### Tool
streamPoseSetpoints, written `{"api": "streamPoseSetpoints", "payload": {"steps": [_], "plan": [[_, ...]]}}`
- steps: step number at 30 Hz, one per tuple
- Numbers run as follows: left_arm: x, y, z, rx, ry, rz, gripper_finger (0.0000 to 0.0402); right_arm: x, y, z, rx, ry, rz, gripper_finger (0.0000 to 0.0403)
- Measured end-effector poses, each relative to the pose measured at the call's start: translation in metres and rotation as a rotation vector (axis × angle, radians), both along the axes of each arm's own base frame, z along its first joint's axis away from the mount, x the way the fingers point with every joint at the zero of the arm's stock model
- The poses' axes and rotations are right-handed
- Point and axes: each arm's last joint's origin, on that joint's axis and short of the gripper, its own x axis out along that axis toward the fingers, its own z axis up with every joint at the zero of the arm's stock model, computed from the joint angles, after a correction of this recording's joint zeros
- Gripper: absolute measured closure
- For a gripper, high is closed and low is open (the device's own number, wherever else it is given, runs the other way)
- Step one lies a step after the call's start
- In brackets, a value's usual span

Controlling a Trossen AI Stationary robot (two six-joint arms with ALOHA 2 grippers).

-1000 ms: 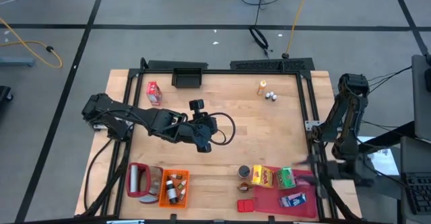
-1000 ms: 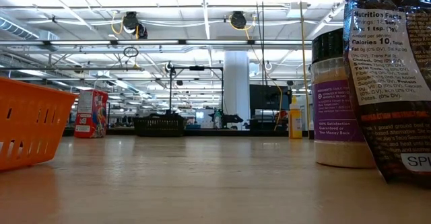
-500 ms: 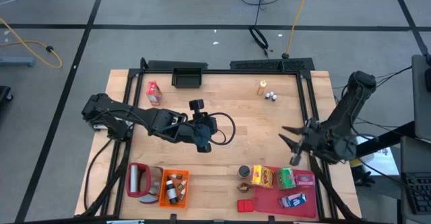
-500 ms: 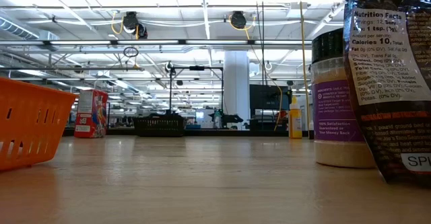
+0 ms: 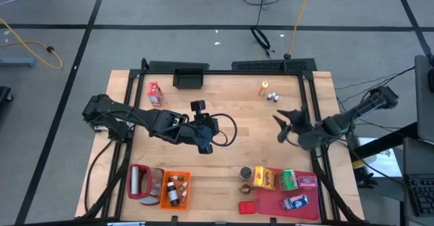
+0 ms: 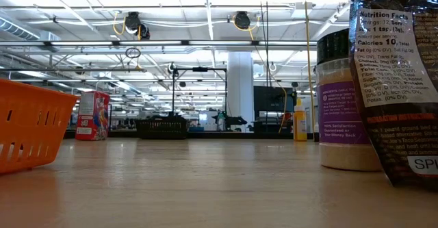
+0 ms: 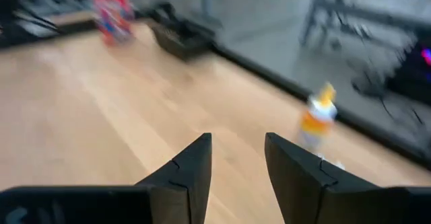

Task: Pick & Place Kitchen Items
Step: Put the small red food coloring bottle into the orange bin

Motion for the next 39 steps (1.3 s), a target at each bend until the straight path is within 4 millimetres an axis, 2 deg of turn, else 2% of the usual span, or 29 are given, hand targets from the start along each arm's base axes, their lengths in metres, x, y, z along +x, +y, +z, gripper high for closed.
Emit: {"api": "streamPoseSetpoints", "payload": {"steps": [5, 15, 22, 32, 39], "plan": [[0.0, 0.0, 0.0, 0.001, 0.0, 0.0, 0.0298, -0.001, -0.023, -0.011, 0.114, 0.119, -0.102, 0.0273], [0.0, 0.0, 0.0, 0.001, 0.001, -0.001, 0.0298, 0.004, -0.059, -0.025, 0.238, 0.233, -0.221, 0.0273], [0.0, 0.0, 0.0, 0.001, 0.001, -0.001, 0.0298, 0.003, -0.084, -0.05, 0.289, 0.208, -0.2, 0.0273], [0.0, 0.001, 0.0, 0.001, 0.001, 0.0, 0.0298, -0.005, -0.11, -0.055, 0.361, 0.233, -0.242, 0.0269], [0.001, 0.006, 0.0, 0.001, 0.0, 0.016, 0.0298, 0.001, -0.127, -0.062, 0.357, 0.253, -0.249, 0.0232]]}}
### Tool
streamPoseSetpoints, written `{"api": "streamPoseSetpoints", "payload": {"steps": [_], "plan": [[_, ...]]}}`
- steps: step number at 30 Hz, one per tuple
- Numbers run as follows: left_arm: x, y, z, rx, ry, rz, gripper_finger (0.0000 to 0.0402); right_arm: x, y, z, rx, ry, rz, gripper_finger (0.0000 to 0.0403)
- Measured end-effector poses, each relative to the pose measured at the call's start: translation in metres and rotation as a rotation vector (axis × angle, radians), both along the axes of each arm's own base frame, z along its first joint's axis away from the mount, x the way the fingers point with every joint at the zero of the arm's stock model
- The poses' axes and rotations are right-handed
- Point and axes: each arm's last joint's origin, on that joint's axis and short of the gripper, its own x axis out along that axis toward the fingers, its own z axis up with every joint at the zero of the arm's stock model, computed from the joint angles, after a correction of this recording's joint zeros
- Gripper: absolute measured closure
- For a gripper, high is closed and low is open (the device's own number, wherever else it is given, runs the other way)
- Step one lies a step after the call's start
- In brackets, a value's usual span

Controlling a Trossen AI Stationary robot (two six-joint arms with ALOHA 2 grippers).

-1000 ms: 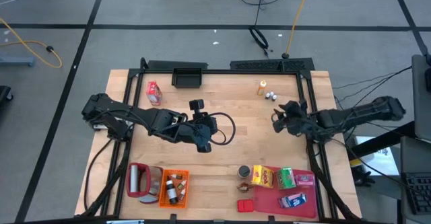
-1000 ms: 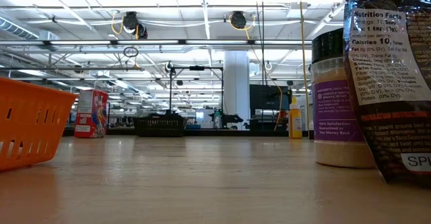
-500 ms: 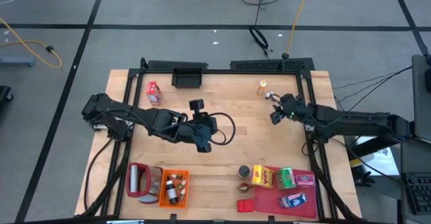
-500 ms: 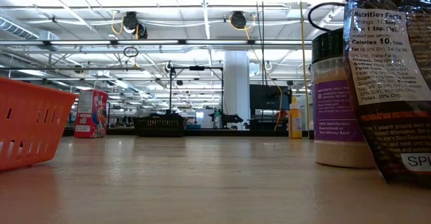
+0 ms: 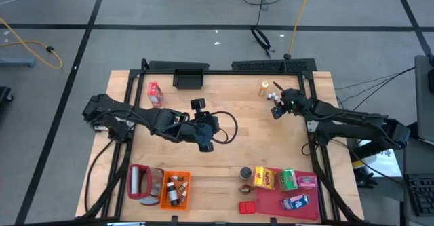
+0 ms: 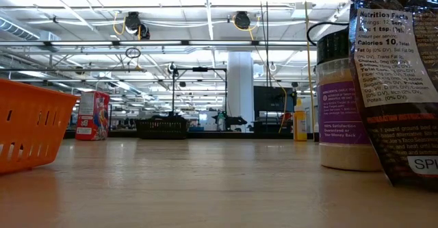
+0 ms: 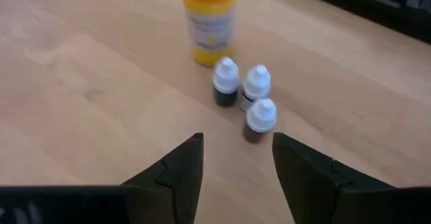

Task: Pick & Place Kitchen Items
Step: Put the small red food coloring bottle into the orange bin

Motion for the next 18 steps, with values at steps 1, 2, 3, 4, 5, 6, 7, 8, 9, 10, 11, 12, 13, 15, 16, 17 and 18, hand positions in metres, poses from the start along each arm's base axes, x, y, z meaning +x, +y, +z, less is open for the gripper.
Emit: {"api": "streamPoseSetpoints", "payload": {"steps": [1, 2, 3, 4, 5, 6, 7, 8, 9, 10, 11, 12, 13, 15, 16, 17, 18], "plan": [[0.0, 0.0, 0.0, -0.001, 0.0, 0.002, 0.0298, 0.0, -0.002, -0.002, 0.004, 0.016, -0.005, 0.0227], [0.0, 0.001, 0.0, -0.001, 0.0, 0.003, 0.0298, 0.0, -0.004, -0.004, 0.008, 0.026, -0.014, 0.0223], [0.0, 0.001, 0.0, -0.001, 0.0, 0.004, 0.0298, 0.001, -0.007, -0.006, 0.01, 0.03, -0.024, 0.0218], [0.0, 0.001, 0.0, -0.001, 0.0, 0.004, 0.0298, 0.002, -0.009, -0.007, 0.008, 0.032, -0.029, 0.0215], [0.0, 0.001, 0.0, -0.001, 0.0, 0.004, 0.0298, 0.003, -0.012, -0.008, 0.004, 0.031, -0.032, 0.0212], [0.0, 0.001, 0.0, -0.001, 0.0, 0.005, 0.0298, 0.004, -0.014, -0.01, -0.004, 0.035, -0.031, 0.0209], [0.0, 0.002, 0.0, -0.001, 0.0, 0.006, 0.0298, 0.005, -0.016, -0.011, -0.01, 0.034, -0.034, 0.0208], [0.0, 0.002, 0.0, -0.001, 0.0, 0.006, 0.0298, 0.006, -0.018, -0.012, -0.011, 0.033, -0.039, 0.0207], [0.0, 0.002, 0.0, -0.001, -0.001, 0.006, 0.0298, 0.007, -0.02, -0.014, -0.01, 0.031, -0.043, 0.0206], [0.0, 0.002, 0.0, -0.002, -0.001, 0.007, 0.0298, 0.008, -0.022, -0.015, 0.0, 0.027, -0.04, 0.0206], [0.0, 0.002, 0.0, -0.002, -0.001, 0.007, 0.0298, 0.008, -0.023, -0.017, 0.012, 0.024, -0.035, 0.0207], [0.0, 0.002, 0.0, -0.002, -0.001, 0.007, 0.0298, 0.009, -0.025, -0.019, 0.024, 0.022, -0.029, 0.0209], [0.0, 0.002, 0.0, -0.002, -0.001, 0.007, 0.0298, 0.009, -0.026, -0.021, 0.029, 0.027, -0.031, 0.0211], [0.0, 0.002, 0.0, -0.002, -0.001, 0.007, 0.0298, 0.011, -0.029, -0.024, 0.023, 0.039, -0.029, 0.0217], [0.0, 0.002, 0.0, -0.002, -0.001, 0.007, 0.0298, 0.011, -0.029, -0.026, 0.023, 0.042, -0.026, 0.0222], [0.0, 0.002, 0.0, -0.002, -0.001, 0.007, 0.0298, 0.012, -0.03, -0.027, 0.022, 0.042, -0.025, 0.0228], [0.0, 0.002, 0.0, -0.002, -0.001, 0.007, 0.0298, 0.013, -0.031, -0.027, 0.02, 0.038, -0.025, 0.0236]]}}
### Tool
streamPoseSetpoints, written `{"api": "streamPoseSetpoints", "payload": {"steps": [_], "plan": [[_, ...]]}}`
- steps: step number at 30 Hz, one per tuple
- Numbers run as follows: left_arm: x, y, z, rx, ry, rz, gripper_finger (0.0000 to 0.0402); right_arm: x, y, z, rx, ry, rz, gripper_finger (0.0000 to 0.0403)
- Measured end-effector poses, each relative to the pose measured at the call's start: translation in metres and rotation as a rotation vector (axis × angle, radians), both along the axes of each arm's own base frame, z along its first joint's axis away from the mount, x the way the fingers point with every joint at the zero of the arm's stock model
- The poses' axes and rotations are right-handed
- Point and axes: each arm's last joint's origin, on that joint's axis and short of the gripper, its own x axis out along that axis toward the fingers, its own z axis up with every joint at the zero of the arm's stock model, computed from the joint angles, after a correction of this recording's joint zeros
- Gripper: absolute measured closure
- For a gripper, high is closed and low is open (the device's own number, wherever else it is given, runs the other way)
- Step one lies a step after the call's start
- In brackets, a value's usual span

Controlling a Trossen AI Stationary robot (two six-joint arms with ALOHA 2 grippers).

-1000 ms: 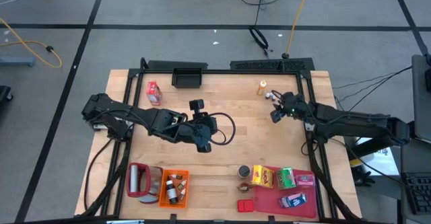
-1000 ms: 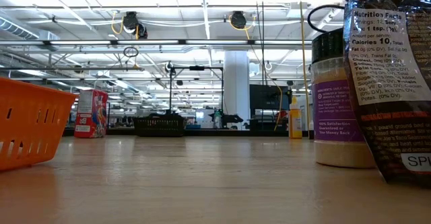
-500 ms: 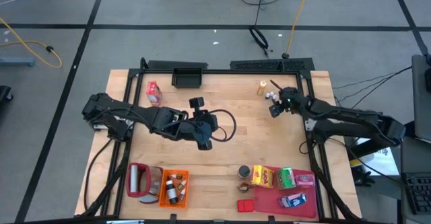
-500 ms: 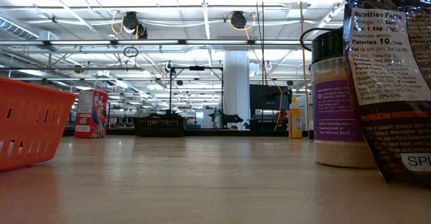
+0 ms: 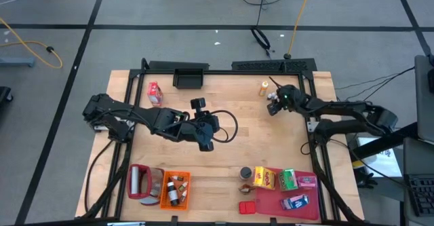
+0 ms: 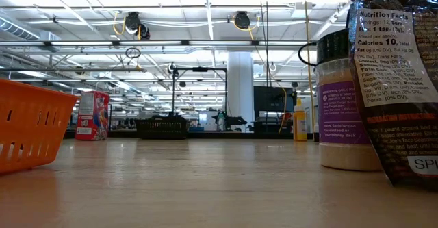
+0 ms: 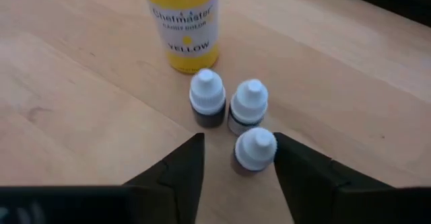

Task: Pick & Place Kitchen Items
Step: Put the small red food coloring bottle into the orange bin

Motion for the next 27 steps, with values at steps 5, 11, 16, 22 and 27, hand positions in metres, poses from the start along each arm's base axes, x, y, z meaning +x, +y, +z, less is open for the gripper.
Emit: {"api": "streamPoseSetpoints", "payload": {"steps": [5, 11, 16, 22, 27], "plan": [[0.0, 0.0, 0.0, 0.0, 0.0, 0.0, 0.0298, 0.001, -0.001, -0.002, 0.004, 0.003, -0.001, 0.0299], [0.0, 0.0, 0.0, 0.0, 0.0, 0.0, 0.0298, 0.001, -0.001, -0.002, 0.003, 0.002, -0.001, 0.0344], [0.0, 0.0, 0.0, 0.0, 0.0, 0.0, 0.0298, 0.001, 0.001, -0.002, 0.014, 0.004, 0.001, 0.0344], [-0.001, 0.0, -0.001, 0.0, 0.012, 0.003, 0.0298, 0.001, 0.018, 0.006, 0.057, -0.015, 0.058, 0.0344], [-0.003, 0.001, -0.003, -0.013, 0.03, 0.023, 0.0298, 0.002, 0.039, 0.023, 0.049, -0.092, 0.132, 0.0344]]}}
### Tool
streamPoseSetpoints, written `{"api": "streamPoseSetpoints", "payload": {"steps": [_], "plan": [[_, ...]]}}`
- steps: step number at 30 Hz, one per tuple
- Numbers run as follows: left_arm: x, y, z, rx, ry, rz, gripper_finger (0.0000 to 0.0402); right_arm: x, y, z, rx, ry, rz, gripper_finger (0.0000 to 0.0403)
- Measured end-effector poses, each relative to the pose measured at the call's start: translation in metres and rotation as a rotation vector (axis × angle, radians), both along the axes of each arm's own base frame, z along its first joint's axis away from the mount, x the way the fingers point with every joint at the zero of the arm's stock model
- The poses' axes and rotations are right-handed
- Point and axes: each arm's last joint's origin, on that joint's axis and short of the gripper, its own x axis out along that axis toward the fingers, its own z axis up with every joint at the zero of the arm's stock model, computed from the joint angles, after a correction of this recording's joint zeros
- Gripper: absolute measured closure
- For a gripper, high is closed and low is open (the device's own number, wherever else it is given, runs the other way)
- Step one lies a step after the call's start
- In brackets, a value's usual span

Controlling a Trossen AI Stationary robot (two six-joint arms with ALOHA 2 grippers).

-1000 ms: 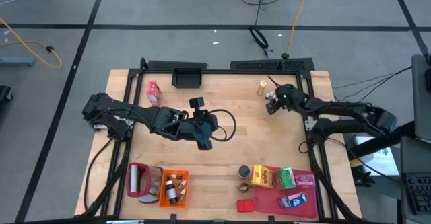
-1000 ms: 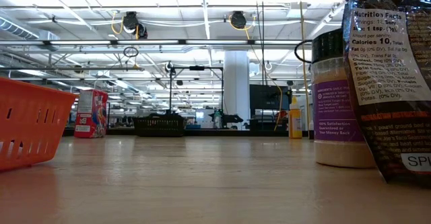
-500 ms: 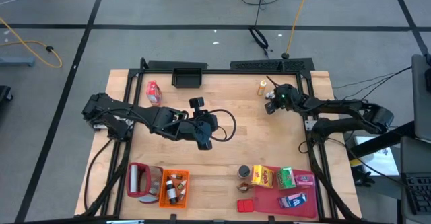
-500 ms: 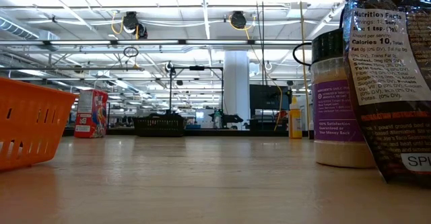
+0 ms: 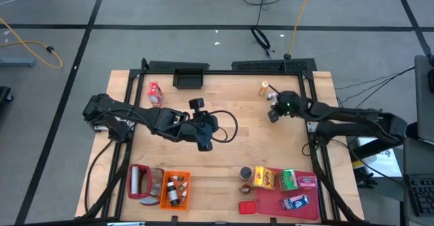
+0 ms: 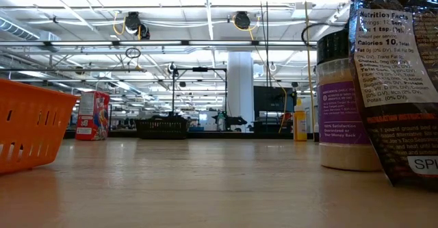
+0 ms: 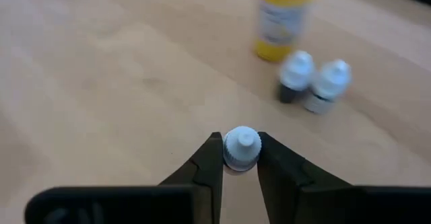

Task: Pick & Place Kitchen Items
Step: Put the small red food coloring bottle into the orange bin

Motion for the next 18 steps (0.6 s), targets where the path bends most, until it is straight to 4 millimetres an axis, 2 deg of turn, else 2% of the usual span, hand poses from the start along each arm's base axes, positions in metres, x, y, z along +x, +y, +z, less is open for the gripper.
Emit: {"api": "streamPoseSetpoints", "payload": {"steps": [8, 13, 18], "plan": [[-0.002, 0.0, -0.001, -0.032, -0.004, 0.038, 0.0298, 0.008, 0.039, 0.033, -0.012, -0.304, 0.197, 0.0344], [0.0, 0.0, 0.0, -0.051, -0.03, 0.051, 0.0298, 0.018, 0.067, 0.052, -0.037, -0.496, 0.383, 0.0344], [0.008, -0.004, -0.003, -0.105, -0.088, -0.022, 0.0298, 0.026, 0.092, 0.067, -0.077, -0.658, 0.547, 0.0344]]}}
